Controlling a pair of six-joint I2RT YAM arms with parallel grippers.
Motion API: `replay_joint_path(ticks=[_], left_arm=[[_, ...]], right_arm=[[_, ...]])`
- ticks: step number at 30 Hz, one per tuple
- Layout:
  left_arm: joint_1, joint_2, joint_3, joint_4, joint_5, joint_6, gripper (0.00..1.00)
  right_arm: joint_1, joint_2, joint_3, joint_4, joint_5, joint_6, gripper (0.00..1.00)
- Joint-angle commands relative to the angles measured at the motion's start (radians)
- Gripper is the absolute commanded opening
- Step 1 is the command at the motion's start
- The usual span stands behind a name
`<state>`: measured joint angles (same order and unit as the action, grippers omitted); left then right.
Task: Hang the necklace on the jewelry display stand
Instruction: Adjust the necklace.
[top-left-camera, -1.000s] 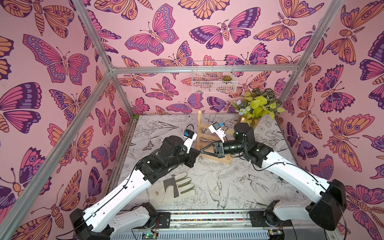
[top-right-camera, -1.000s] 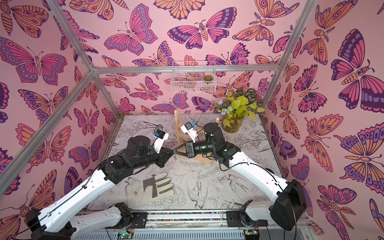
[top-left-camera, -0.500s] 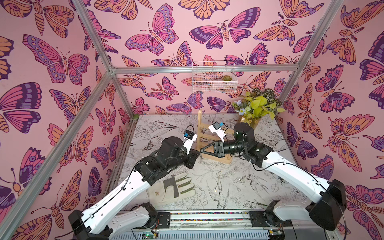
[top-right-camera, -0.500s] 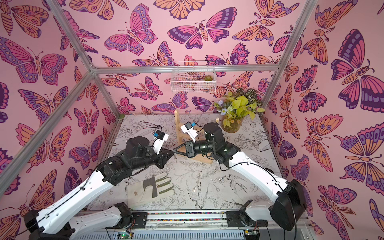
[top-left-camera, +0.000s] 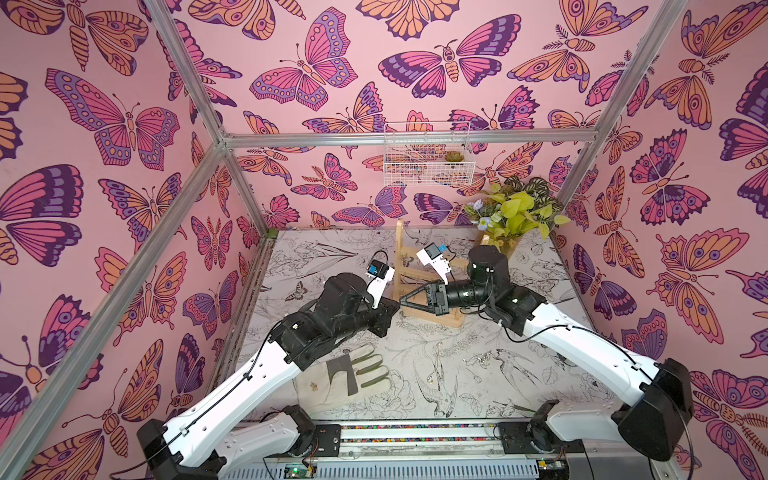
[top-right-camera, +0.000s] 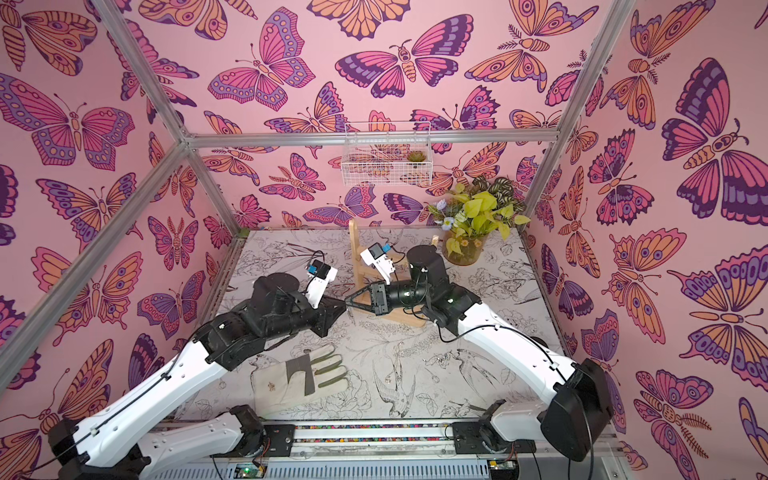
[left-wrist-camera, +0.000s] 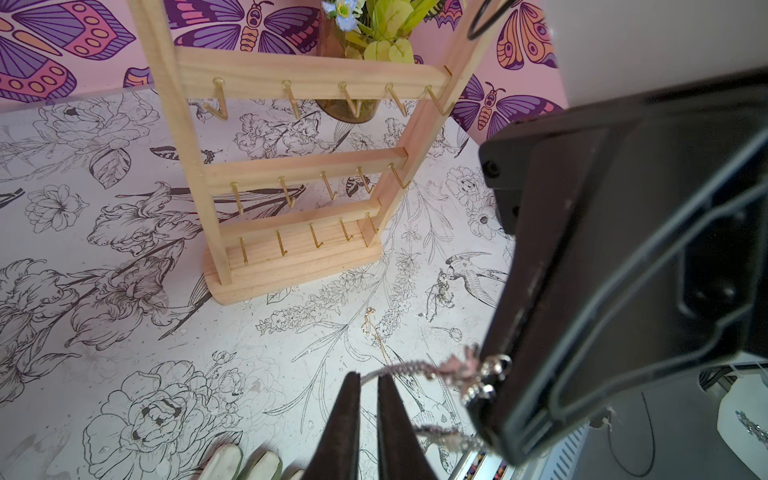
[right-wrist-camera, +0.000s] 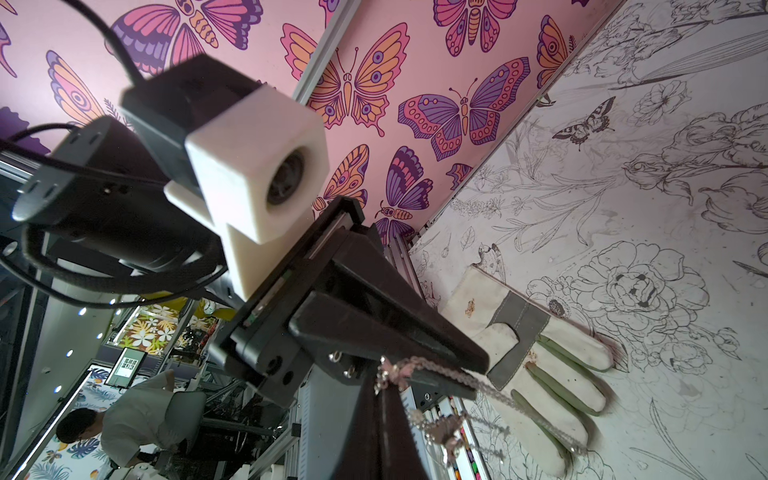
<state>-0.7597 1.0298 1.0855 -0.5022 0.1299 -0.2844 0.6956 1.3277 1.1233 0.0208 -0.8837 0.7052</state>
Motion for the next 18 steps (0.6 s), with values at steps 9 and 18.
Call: replay_joint_path(ticks=[9, 18], left_arm=[[-0.003, -0.007, -0.006, 0.036, -0.025, 0.009, 0.13], [-0.003, -0.010, -0.013, 0.036, -0.047, 0.014, 0.16]], right_arm=[[0.006, 0.001, 0.015, 0.070, -0.023, 0.042, 0.00], [0.008, 0.003, 0.012, 0.070, -0.034, 0.046, 0.00]])
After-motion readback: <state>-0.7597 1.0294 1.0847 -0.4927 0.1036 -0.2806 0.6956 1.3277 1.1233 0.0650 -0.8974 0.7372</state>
